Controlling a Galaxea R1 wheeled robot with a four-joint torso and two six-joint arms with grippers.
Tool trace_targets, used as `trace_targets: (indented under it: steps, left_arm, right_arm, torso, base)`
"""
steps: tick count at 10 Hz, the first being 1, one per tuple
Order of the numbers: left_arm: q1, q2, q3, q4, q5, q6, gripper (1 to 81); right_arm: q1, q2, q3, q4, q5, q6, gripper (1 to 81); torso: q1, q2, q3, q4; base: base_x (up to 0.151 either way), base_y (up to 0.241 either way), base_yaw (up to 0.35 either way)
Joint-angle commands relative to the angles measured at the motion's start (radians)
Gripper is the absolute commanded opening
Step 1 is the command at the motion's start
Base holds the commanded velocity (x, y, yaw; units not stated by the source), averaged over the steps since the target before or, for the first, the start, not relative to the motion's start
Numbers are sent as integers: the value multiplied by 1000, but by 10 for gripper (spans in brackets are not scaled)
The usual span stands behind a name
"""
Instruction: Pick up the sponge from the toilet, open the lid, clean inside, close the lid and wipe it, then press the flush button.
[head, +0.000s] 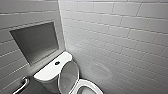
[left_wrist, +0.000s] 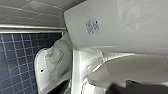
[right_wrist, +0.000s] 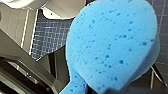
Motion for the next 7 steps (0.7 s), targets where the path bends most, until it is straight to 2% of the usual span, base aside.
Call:
trace_targets:
  steps: [1,2,4,5,7]
  left_arm:
    - [-16,187,-498,783,-308,11,811]
    - [2,254,-575,832,-307,23,811]
    - [50,336,-624,869,-269,77,811]
    - [72,370,-624,915,-192,96,811]
    - [101,422,-622,1063,-88,94,811]
  right_arm:
    - [15,-16,-4,-33,-44,-3,10]
    - [21,-14,-5,-33,-46,-2,10]
    - [24,-13,-5,-30,-43,1,10]
    - [30,-8,-7,-30,-43,1,10]
    - [39,6,-13,-32,-49,1,10]
  torso:
    - [0,0,0,0]
    - [0,0,0,0]
    - [0,0,0,0]
    - [0,0,0,0]
    - [0,0,0,0]
  base:
    - [0,0,0]
    - [0,0,0]
    - [0,0,0]
    - [0,0,0]
    - [0,0,0]
